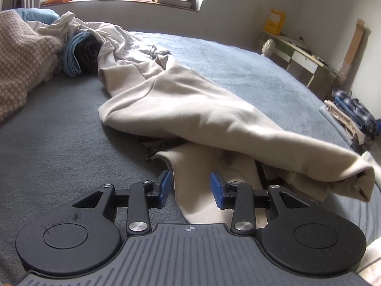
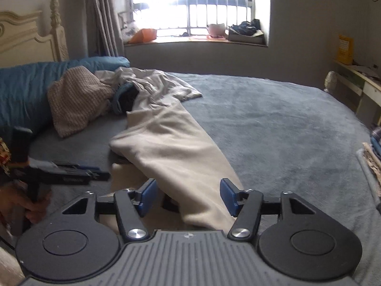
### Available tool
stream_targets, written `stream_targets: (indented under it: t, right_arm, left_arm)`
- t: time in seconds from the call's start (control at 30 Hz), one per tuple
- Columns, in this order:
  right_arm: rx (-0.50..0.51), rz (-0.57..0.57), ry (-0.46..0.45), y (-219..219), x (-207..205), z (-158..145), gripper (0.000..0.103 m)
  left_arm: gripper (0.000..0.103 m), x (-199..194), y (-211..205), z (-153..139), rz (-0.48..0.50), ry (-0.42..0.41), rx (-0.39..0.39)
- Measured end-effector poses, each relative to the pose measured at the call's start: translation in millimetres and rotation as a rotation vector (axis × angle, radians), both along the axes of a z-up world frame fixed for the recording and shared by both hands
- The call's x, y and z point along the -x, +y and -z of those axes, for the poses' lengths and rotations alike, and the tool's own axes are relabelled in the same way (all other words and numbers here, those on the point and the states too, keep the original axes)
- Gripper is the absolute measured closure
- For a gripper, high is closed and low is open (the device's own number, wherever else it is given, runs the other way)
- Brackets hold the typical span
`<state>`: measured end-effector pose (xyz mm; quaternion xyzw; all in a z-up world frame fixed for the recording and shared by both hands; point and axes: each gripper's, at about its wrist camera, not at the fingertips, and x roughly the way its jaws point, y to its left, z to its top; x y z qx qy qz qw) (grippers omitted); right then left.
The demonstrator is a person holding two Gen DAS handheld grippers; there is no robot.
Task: Fold clothes
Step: 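Pull the beige hoodie out of the pile and spread it across the bed with both grippers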
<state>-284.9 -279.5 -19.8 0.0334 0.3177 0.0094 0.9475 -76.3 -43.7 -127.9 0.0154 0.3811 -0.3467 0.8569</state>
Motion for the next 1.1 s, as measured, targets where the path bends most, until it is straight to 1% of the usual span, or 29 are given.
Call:
stream_targets:
  t: [0.07,0.23,0.43,0.53,0.63,0.67,0.7,0.73,0.77,0.8,0.83,0.93,0.97,1.1]
  right_arm:
    - [0.023,-0.044,0.005,13,-17,4,0.034]
    - [0.116,-0.144,0.047,44,-62,21,0.033]
    - [0.224,-0.258,0.100,79,-116,44,0.033]
    - [0.262,-0.269,0.128,85,-137,63,0.033]
    - [0.317,-0.253,0.152,89,-156,83,0.034]
    - [0.330,-0.242,0.157,88,-160,87,0.039]
    - [0.326,-0.234,0.160,86,-163,90,0.047]
    - [0.322,-0.226,0.162,83,-166,93,0.062]
    - [0.319,-0.218,0.165,81,-169,95,0.071]
    - [0.296,-0.189,0.163,72,-168,96,0.075]
    - [0.260,-0.143,0.159,57,-166,94,0.082]
    - [0.151,-0.007,0.144,12,-158,91,0.087]
    - [0.114,0.039,0.139,-2,-155,89,0.096]
    - [-0.032,0.220,0.119,-61,-144,85,0.098]
  left_arm:
    - [0.067,1,1,5,0.003,0.004,0.000]
    - [0.066,-4,9,14,-0.040,0.054,0.018]
    - [0.066,-7,16,18,-0.057,0.043,0.018]
    - [0.066,-9,17,20,-0.059,0.048,0.015]
    - [0.066,-10,16,22,-0.058,0.051,0.015]
    - [0.066,-11,15,22,-0.056,0.050,0.014]
    - [0.066,-11,14,22,-0.055,0.048,0.012]
    - [0.066,-12,14,23,-0.052,0.048,0.013]
    - [0.066,-13,13,23,-0.050,0.046,0.013]
    - [0.066,-14,12,23,-0.048,0.046,0.012]
    - [0.066,-14,12,24,-0.047,0.045,0.011]
    - [0.066,-16,10,24,-0.043,0.044,0.009]
    - [0.066,-17,10,24,-0.042,0.044,0.008]
    - [0.066,-18,8,21,-0.038,0.032,0.013]
